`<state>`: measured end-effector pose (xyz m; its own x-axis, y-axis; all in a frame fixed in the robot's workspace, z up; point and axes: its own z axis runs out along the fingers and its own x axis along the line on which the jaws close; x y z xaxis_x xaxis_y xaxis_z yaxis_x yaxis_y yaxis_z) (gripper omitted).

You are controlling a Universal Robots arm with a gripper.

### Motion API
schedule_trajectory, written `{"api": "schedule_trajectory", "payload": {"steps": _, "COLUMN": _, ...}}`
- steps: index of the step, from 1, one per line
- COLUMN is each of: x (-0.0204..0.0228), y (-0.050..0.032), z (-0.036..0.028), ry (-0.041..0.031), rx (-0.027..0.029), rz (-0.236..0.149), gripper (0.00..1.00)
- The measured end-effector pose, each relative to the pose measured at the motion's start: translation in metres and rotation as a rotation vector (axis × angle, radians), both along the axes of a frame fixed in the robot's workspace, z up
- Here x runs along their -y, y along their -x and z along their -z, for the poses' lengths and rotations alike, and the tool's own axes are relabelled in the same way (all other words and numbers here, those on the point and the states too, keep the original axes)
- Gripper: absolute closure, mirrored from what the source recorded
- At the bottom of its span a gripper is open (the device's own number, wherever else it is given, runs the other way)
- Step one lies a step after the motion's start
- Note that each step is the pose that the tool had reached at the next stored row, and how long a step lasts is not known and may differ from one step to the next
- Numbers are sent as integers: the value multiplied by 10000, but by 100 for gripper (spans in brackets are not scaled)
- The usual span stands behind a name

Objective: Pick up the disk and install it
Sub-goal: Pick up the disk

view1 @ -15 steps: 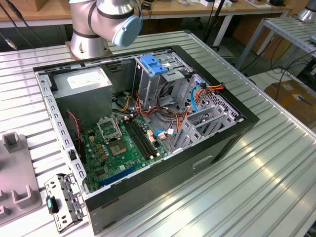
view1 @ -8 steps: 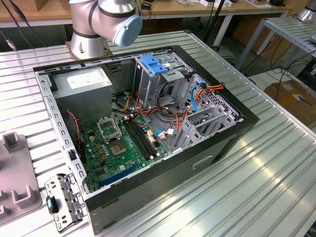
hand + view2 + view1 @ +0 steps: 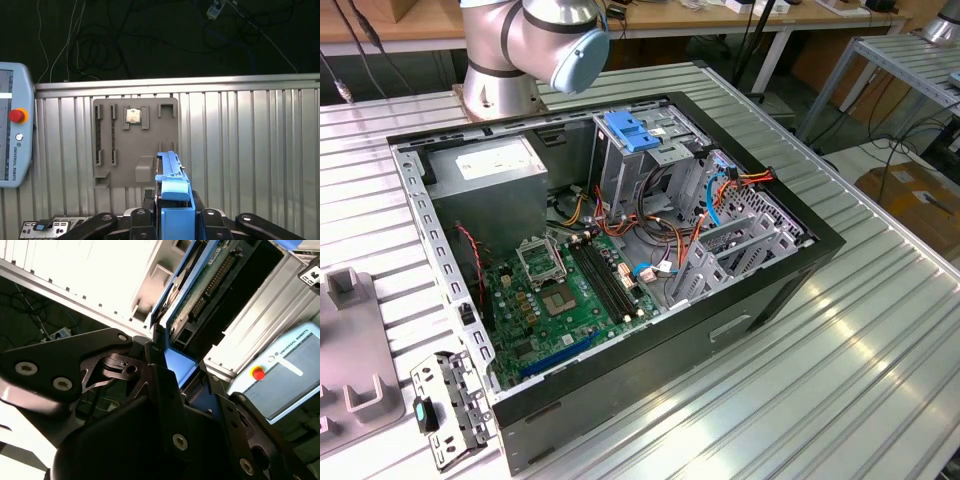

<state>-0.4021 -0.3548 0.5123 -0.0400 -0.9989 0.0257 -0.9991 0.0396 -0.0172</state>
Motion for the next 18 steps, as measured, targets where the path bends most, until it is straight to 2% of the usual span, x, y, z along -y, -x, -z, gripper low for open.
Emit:
{"api": "schedule_trajectory", "payload": {"steps": 2, "x": 23, "y": -46, "z": 6, "ry": 0, "rx": 0, "rz": 0, "gripper": 63}}
{"api": "schedule_trajectory", "payload": {"steps": 5, "x": 91, "y": -103, "z": 18, "ry": 1, "rx": -2, "rz": 0, "gripper": 63}}
{"api": "schedule_trajectory", "payload": {"steps": 8, "x": 135, "y": -169, "z": 28, "ry": 0, "rx": 0, "rz": 0, "gripper": 63}}
{"api": "schedule_trajectory", "payload": {"steps": 13, "x": 172, "y": -346, "z": 44, "ry": 0, "rx": -2, "rz": 1, "gripper": 63}}
{"api": "schedule_trajectory", "payload": {"steps": 15, "x": 191, "y": -455, "z": 54, "ry": 0, "rx": -2, "rz": -1, "gripper": 63}}
{"api": "schedule_trajectory", "payload": {"steps": 18, "x": 234, "y": -517, "z": 64, "ry": 1, "rx": -3, "rz": -1, "gripper": 63}}
